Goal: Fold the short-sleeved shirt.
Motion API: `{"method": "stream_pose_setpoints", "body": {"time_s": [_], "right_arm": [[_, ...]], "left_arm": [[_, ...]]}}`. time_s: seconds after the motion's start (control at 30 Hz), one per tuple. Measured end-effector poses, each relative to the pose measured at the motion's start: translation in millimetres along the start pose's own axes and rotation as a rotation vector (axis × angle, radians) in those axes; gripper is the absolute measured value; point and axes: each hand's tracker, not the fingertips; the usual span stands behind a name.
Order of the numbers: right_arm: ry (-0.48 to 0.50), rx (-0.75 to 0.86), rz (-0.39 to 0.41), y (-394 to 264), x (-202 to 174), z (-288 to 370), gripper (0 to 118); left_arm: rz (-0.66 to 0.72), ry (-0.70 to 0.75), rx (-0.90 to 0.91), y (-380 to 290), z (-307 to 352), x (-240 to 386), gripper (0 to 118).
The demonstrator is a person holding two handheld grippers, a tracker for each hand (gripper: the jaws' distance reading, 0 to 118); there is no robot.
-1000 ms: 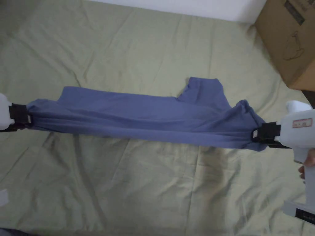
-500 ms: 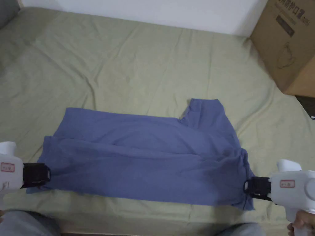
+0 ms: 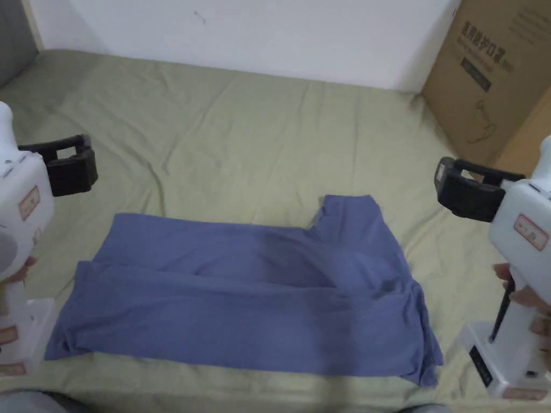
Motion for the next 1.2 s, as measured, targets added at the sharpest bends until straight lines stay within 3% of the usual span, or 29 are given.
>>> {"method": "stream_pose_setpoints", "body": {"time_s": [0.17, 0.23, 0.27, 0.3, 0.4, 0.43, 0.5, 0.77, 0.8, 0.83, 0.9, 0.93, 1.07, 1.2], "right_arm": [[0.011, 0.038, 0.021, -11.6, -31.4, -1.8, 118], [0.040, 0.034, 0.009, -18.6, -38.4, -2.1, 114], [0.044, 0.028, 0.001, -22.8, -43.1, -2.7, 107], [0.055, 0.018, -0.007, -25.4, -45.4, -3.5, 87], [0.070, -0.019, -0.024, -34.5, -51.6, -10.0, 10], [0.064, -0.021, -0.033, -37.4, -53.1, -10.6, 6], [0.078, -0.038, -0.053, -39.3, -52.0, -13.8, 0], [0.071, -0.088, -0.037, -46.2, -45.4, -36.5, 0], [0.068, -0.094, -0.027, -45.1, -47.6, -35.5, 0], [0.072, -0.099, -0.020, -45.0, -46.7, -39.1, 0], [0.071, -0.112, -0.013, -46.0, -44.7, -47.0, 0], [0.070, -0.122, -0.013, -45.6, -46.4, -48.2, 0], [0.058, -0.160, 0.001, -52.6, -44.6, -66.3, 0], [0.033, -0.227, 0.016, -68.2, -43.6, -92.9, 0]], "left_arm": [[-0.050, -0.039, 0.079, -2.0, 7.1, 29.8, 104], [-0.075, -0.068, 0.088, -6.3, 9.7, 37.8, 95], [-0.086, -0.077, 0.092, -8.6, 11.1, 41.7, 83], [-0.095, -0.078, 0.089, -10.8, 11.4, 44.9, 64], [-0.094, -0.110, 0.043, -19.3, 3.4, 47.5, 6], [-0.076, -0.126, 0.021, -22.2, 1.1, 47.0, 0], [-0.046, -0.150, -0.016, -27.8, -4.0, 45.8, 0], [0.033, -0.184, -0.194, -27.6, -53.6, 36.7, 0], [0.055, -0.191, -0.215, -25.9, -66.0, 33.6, 10], [0.070, -0.204, -0.253, -24.7, -81.5, 30.2, 33], [0.093, -0.216, -0.376, -23.6, -115.2, 26.7, 107], [0.085, -0.216, -0.464, -26.6, -137.5, 25.8, 113], [0.012, -0.170, -0.662, -44.5, -207.7, 25.7, 112], [0.069, -0.127, -0.821, -74.3, -264.7, 22.2, 112]]}}
